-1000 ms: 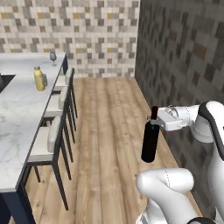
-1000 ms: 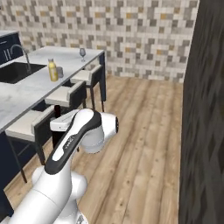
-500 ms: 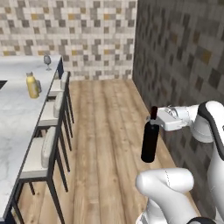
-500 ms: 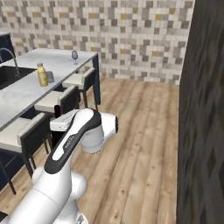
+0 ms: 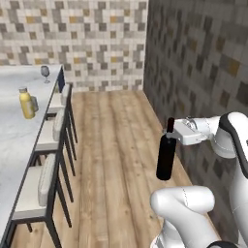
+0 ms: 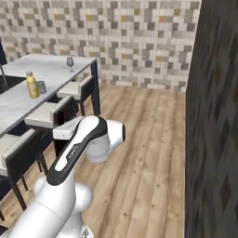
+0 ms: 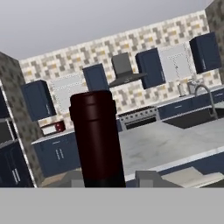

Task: There is a wine glass and glass cup on the dining counter. Place the wine bottle next to the wine glass and the juice bottle next to the glass cup.

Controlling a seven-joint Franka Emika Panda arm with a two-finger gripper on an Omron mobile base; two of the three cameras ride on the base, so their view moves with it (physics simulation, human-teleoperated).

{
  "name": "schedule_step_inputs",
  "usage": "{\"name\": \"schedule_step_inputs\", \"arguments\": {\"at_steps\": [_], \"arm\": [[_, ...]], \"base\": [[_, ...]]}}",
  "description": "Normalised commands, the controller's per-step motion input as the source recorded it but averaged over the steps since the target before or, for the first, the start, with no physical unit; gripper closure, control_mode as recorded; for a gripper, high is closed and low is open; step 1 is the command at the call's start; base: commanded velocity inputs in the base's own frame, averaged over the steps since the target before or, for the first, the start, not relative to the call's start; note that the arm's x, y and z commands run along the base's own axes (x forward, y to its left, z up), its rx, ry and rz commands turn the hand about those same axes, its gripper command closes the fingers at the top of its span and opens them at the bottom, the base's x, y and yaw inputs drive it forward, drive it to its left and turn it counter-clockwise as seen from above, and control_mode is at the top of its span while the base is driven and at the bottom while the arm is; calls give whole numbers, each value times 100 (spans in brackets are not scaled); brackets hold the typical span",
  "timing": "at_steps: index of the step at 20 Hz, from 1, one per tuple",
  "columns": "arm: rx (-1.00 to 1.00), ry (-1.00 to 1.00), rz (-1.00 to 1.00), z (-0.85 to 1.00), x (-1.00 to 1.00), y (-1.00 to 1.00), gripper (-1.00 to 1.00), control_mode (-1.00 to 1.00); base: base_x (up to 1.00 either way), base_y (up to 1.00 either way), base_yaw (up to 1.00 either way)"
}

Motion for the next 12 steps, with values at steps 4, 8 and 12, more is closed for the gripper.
{"name": "schedule_step_inputs", "arguments": {"at_steps": [4, 8, 12], "arm": [[0, 0, 0, 0, 0, 0, 100, 100], [0, 0, 0, 0, 0, 0, 100, 100], [0, 0, 0, 0, 0, 0, 100, 100]], "base": [[63, -1, -6], [68, 1, -7], [71, 5, -7]]}}
